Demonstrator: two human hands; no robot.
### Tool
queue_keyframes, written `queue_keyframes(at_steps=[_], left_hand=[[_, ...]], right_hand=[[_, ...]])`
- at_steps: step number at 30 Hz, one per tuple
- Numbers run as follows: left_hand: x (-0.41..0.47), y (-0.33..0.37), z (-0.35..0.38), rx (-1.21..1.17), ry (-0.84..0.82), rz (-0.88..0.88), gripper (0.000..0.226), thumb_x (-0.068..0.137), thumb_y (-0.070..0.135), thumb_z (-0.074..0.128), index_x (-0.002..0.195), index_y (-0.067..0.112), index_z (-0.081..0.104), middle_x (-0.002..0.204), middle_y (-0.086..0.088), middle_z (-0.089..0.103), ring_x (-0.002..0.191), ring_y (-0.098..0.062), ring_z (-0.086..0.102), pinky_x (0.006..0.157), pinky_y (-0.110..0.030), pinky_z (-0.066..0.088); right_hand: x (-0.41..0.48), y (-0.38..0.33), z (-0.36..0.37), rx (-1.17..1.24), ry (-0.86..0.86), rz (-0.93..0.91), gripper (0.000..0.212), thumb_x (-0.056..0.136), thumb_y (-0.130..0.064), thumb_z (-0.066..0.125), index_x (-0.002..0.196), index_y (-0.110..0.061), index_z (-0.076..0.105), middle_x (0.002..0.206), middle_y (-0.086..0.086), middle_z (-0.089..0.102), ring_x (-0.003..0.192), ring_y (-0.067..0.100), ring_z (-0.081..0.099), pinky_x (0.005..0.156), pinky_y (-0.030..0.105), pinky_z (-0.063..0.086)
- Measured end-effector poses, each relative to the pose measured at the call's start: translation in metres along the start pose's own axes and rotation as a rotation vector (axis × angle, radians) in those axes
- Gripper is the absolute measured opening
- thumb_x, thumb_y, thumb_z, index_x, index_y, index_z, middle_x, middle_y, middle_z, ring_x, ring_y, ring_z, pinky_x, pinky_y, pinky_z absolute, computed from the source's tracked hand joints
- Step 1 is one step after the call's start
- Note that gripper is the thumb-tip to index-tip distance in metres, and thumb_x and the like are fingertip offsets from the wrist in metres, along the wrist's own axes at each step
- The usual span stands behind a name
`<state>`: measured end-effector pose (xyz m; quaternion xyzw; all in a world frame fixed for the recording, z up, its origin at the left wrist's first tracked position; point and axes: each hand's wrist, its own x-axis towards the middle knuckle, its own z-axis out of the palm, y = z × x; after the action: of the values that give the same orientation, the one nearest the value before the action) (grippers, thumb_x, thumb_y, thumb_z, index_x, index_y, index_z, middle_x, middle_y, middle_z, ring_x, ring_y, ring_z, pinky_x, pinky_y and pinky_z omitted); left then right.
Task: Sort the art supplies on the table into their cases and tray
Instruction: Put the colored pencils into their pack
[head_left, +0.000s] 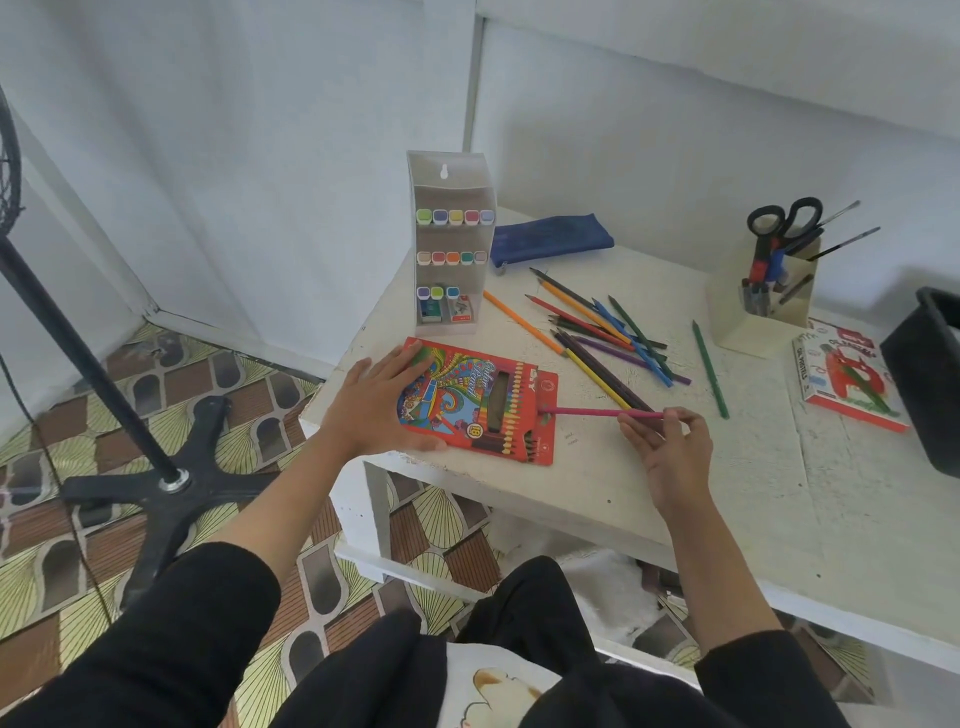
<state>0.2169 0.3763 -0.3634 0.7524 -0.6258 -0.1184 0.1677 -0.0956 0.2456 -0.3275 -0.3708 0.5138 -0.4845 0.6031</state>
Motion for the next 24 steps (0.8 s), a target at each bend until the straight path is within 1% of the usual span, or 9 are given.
queue_keyframes(at_steps=[2,4,6,9,13,16,18,21,24], left_hand=[[0.0,0.0,0.0,-0.009,0.007,0.004,0.131,0.043,0.103,0.022,0.15,0.028,0.024,0.159,0.007,0.011,0.147,-0.016,0.01,0.117,-0.048,0.003],[0.0,-0.001,0.001,-0.021,0.006,0.003,0.13,0.044,0.103,0.024,0.15,0.028,0.025,0.159,0.007,0.012,0.147,-0.016,0.01,0.117,-0.049,0.003],[0.001,-0.001,0.001,-0.025,-0.002,0.002,0.13,0.043,0.103,0.024,0.15,0.029,0.024,0.159,0.008,0.012,0.147,-0.016,0.01,0.117,-0.049,0.003],[0.001,-0.001,0.001,-0.016,-0.015,-0.001,0.13,0.043,0.103,0.023,0.15,0.03,0.021,0.159,0.009,0.01,0.147,-0.015,0.008,0.117,-0.047,0.0],[0.002,-0.001,0.002,-0.014,-0.02,-0.003,0.13,0.043,0.103,0.022,0.15,0.03,0.02,0.16,0.009,0.009,0.147,-0.015,0.007,0.117,-0.046,-0.001],[0.001,-0.001,0.002,-0.008,-0.027,-0.006,0.13,0.043,0.104,0.021,0.15,0.031,0.018,0.16,0.009,0.007,0.147,-0.015,0.006,0.117,-0.045,-0.002],[0.001,-0.001,0.002,-0.008,-0.034,-0.01,0.13,0.043,0.104,0.022,0.15,0.031,0.018,0.16,0.009,0.007,0.147,-0.014,0.005,0.117,-0.045,-0.002],[0.001,-0.001,0.002,-0.007,-0.033,-0.007,0.13,0.043,0.103,0.022,0.15,0.031,0.017,0.16,0.009,0.007,0.147,-0.015,0.005,0.117,-0.045,-0.003],[0.001,0.0,0.002,-0.01,-0.033,-0.005,0.13,0.042,0.104,0.022,0.15,0.031,0.017,0.16,0.009,0.007,0.147,-0.015,0.005,0.117,-0.045,-0.003]], right_hand=[[-0.001,0.001,0.001,-0.134,-0.035,0.003,0.01,0.099,-0.013,0.043,0.106,-0.008,0.048,0.088,0.014,0.067,0.071,0.017,0.071,0.064,0.022,0.057],[-0.001,0.004,0.002,-0.392,-0.101,-0.059,0.01,0.096,-0.012,0.051,0.103,-0.008,0.056,0.089,0.008,0.068,0.071,0.011,0.068,0.061,0.015,0.054],[-0.002,0.005,0.005,-0.632,-0.175,-0.159,0.006,0.091,-0.011,0.059,0.093,-0.013,0.064,0.088,0.0,0.066,0.074,0.011,0.06,0.061,0.013,0.048],[-0.005,0.007,0.015,-0.801,-0.285,-0.243,0.01,0.082,-0.013,0.071,0.083,-0.022,0.07,0.082,-0.006,0.063,0.072,0.007,0.05,0.062,0.011,0.039],[-0.009,0.016,0.032,-0.904,-0.41,-0.301,0.015,0.081,-0.009,0.071,0.086,-0.024,0.073,0.083,-0.006,0.062,0.07,0.004,0.047,0.063,0.012,0.036],[-0.013,0.023,0.046,-0.937,-0.454,-0.296,0.015,0.085,-0.004,0.065,0.093,-0.012,0.074,0.085,-0.008,0.059,0.076,-0.001,0.049,0.062,0.001,0.035],[-0.016,0.026,0.053,-0.914,-0.438,-0.296,0.01,0.083,-0.001,0.066,0.089,-0.007,0.071,0.084,-0.005,0.062,0.075,-0.005,0.053,0.062,-0.002,0.037],[-0.019,0.032,0.059,-0.84,-0.398,-0.289,0.018,0.077,-0.001,0.072,0.085,-0.011,0.06,0.078,-0.01,0.065,0.072,-0.005,0.061,0.063,0.007,0.044],[-0.018,0.035,0.056,-0.826,-0.421,-0.267,0.018,0.078,-0.001,0.071,0.084,-0.014,0.059,0.08,-0.012,0.066,0.075,-0.004,0.064,0.066,0.016,0.051]])
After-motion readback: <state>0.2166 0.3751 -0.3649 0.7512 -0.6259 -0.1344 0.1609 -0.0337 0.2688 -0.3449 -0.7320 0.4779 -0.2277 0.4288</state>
